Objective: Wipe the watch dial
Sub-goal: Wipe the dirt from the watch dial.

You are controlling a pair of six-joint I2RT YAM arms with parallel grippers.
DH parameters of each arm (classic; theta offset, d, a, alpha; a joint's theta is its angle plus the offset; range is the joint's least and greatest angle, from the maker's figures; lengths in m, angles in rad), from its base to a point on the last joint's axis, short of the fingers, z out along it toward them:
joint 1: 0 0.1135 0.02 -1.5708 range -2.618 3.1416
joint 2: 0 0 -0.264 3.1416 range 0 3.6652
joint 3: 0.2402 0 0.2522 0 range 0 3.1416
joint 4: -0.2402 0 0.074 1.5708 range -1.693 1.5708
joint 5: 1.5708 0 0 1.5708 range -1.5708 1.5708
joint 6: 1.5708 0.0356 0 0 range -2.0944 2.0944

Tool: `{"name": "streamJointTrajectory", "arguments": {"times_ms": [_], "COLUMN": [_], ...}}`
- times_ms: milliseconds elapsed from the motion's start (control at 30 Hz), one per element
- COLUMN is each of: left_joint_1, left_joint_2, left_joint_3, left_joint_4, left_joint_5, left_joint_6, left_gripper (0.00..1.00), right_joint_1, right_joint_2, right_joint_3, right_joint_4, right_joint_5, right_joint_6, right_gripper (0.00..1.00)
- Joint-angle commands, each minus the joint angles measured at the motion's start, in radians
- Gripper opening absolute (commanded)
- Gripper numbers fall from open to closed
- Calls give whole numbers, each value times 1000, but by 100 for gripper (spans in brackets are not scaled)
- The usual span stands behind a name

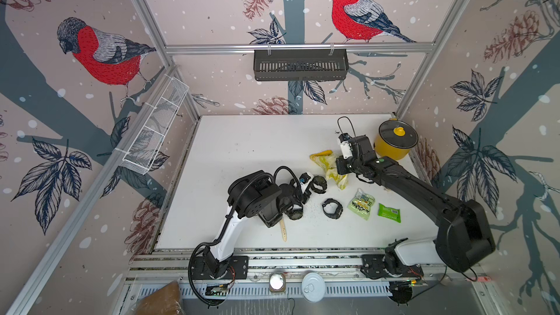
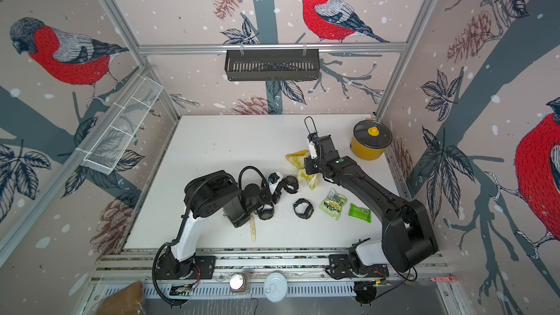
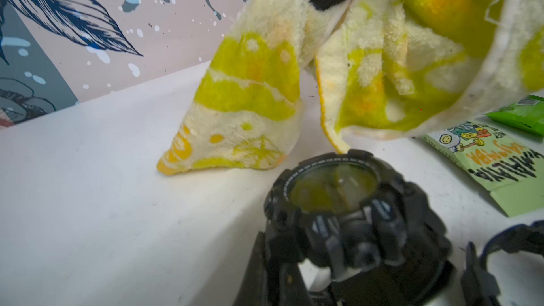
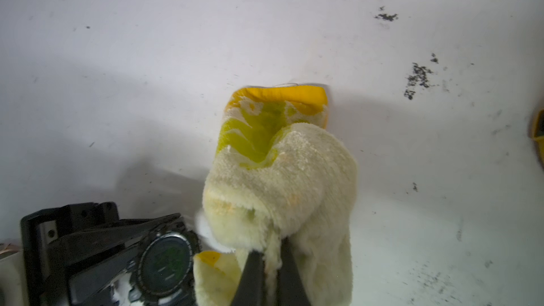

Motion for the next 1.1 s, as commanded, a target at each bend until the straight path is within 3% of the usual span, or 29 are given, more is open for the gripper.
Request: {"name": "streamJointTrajectory", "arguments": {"times_ms": [0, 233, 333, 567, 733, 800, 933, 1067], "left_joint_1": [-3, -3, -3, -6, -18, -17, -20, -21], "left_joint_2": [-17, 23, 37, 29, 41, 65, 132, 115], "left_joint_3": [13, 31, 19, 23, 23, 30, -6, 0], "left_joint_4": [84, 87, 133, 73, 74, 72, 235, 190], "left_joint_5": [-10, -27, -43, -115, -168, -212, -171, -172], "left_joint_6": [68, 64, 59, 68, 51, -1, -18, -5], "left_gripper": [0, 0, 0, 0, 0, 0, 0, 0], "right_joint_1": [45, 95, 99, 124, 162, 157, 119, 156], "right_joint_2": [-19, 134, 202, 93, 25, 26, 77, 132], "right_joint_3": [22, 41, 41, -127, -211, -241, -286, -287], "right_joint_4": [-5, 78, 88, 229, 283, 301, 335, 379], "right_joint_5": [-60, -56, -108, -212, -182, -160, -171, -199], "right_joint_6": [-25, -33, -14, 106, 159, 157, 149, 162], "right_gripper": [2, 2, 2, 2, 2, 2, 2, 2]}}
